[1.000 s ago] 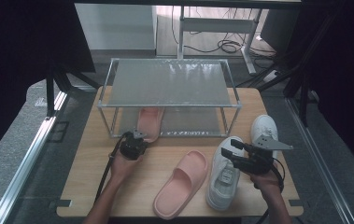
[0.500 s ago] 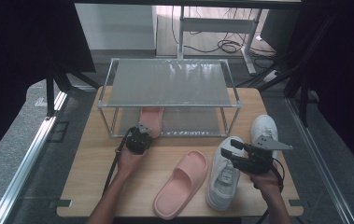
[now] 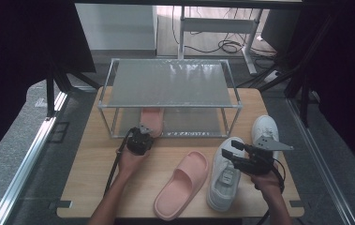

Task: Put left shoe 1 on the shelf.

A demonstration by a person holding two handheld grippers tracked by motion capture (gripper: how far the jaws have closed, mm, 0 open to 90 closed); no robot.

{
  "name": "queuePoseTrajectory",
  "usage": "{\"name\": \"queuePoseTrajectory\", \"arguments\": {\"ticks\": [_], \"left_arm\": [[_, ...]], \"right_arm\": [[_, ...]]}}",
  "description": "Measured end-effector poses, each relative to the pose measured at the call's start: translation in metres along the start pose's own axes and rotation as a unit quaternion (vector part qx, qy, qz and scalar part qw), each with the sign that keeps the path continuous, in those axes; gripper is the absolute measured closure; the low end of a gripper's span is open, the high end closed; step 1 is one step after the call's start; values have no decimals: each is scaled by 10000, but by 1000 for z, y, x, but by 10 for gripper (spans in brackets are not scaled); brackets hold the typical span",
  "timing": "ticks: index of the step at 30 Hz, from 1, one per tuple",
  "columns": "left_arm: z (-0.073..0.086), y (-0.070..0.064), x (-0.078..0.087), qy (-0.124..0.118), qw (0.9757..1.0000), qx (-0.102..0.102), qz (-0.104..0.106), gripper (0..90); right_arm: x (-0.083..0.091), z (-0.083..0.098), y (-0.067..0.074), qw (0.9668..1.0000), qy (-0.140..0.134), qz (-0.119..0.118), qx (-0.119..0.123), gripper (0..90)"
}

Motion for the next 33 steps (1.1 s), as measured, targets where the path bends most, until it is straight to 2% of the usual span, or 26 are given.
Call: {"name": "queuePoseTrajectory", "arguments": {"ticks": [2, 5, 8, 12, 16, 22, 27, 33], "left_arm": [[3, -2, 6, -117, 9999, 85, 90, 855], [8, -5, 16, -175, 9996, 105, 181, 835], [16, -9, 28, -320, 9985, 272, 352, 834], [25, -15, 41, -370, 9979, 267, 466, 833], [30, -20, 54, -534, 9964, 327, 578, 838], [35, -27, 60, -516, 9957, 196, 737, 853], [31, -30, 63, -598, 9941, 157, 891, 858], [22, -36, 67, -702, 9926, 12, 996, 852]], "right_arm": [[0, 0, -1, 10000, -6, 6, 0, 437], [0, 0, -1, 10000, -6, 1, -11, 437], [-1, 0, -2, 10000, -1, 3, -23, 438], [-5, 0, -1, 10000, 36, -9, -26, 437], [-8, 2, 0, 10000, 86, -37, -18, 437], [-6, 3, -1, 10000, 66, -3, -42, 437], [-4, 4, 0, 9999, 47, -77, -85, 437], [1, 6, -1, 9999, 39, -8, -109, 437]]}}
Point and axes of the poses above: each handheld gripper's, and its own axes: x roughly backward along the jaws, z roughly out of its underside, y roughly to its left, the point moved 2 cm from there along -x, roughly forward along the jaws, and after that the axes turned 12 degrees about -x, right-handed, at the moved point
